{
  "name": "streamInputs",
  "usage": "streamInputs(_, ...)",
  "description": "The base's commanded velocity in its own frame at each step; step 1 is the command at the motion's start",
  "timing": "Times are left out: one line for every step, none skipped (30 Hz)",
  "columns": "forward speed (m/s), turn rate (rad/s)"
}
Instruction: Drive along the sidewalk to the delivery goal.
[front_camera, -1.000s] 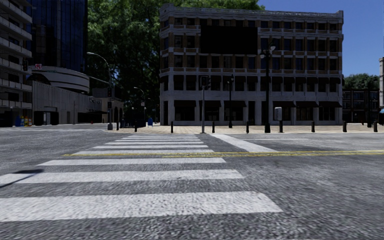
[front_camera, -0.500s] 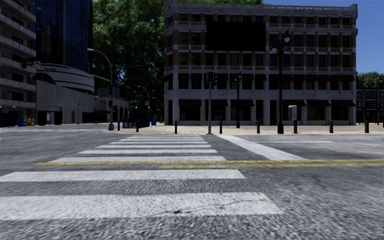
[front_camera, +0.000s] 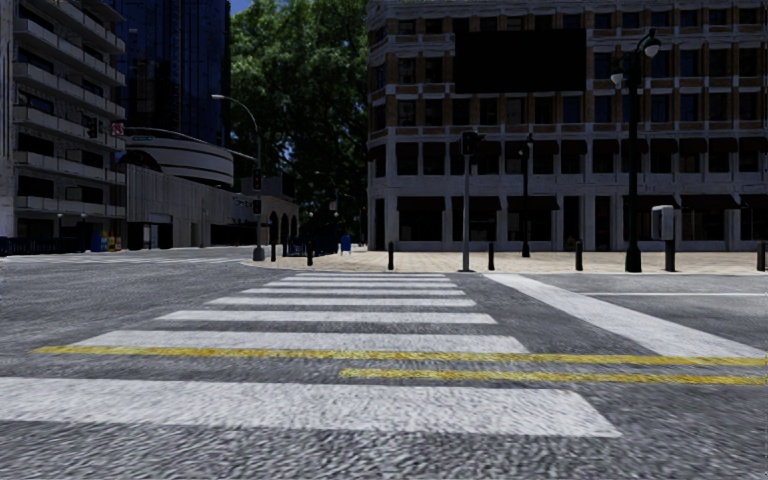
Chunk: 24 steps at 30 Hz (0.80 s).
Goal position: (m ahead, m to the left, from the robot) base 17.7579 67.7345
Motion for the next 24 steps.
streamInputs(2.00, 0.39)
streamInputs(2.00, 0.39)
streamInputs(2.00, 0.39)
streamInputs(2.00, 0.39)
streamInputs(2.00, 0.39)
streamInputs(2.00, 0.39)
streamInputs(2.00, 0.39)
streamInputs(2.00, 0.39)
streamInputs(2.00, 0.00)
streamInputs(2.00, 0.00)
streamInputs(2.00, 0.00)
streamInputs(2.00, 0.00)
streamInputs(2.00, 0.00)
streamInputs(2.00, 0.00)
streamInputs(2.00, 0.00)
streamInputs(2.00, 0.00)
streamInputs(2.00, 0.00)
streamInputs(2.00, 0.00)
streamInputs(2.00, 0.00)
streamInputs(2.00, 0.00)
streamInputs(2.00, 0.00)
streamInputs(2.00, 0.00)
streamInputs(2.00, 0.00)
streamInputs(2.00, 0.00)
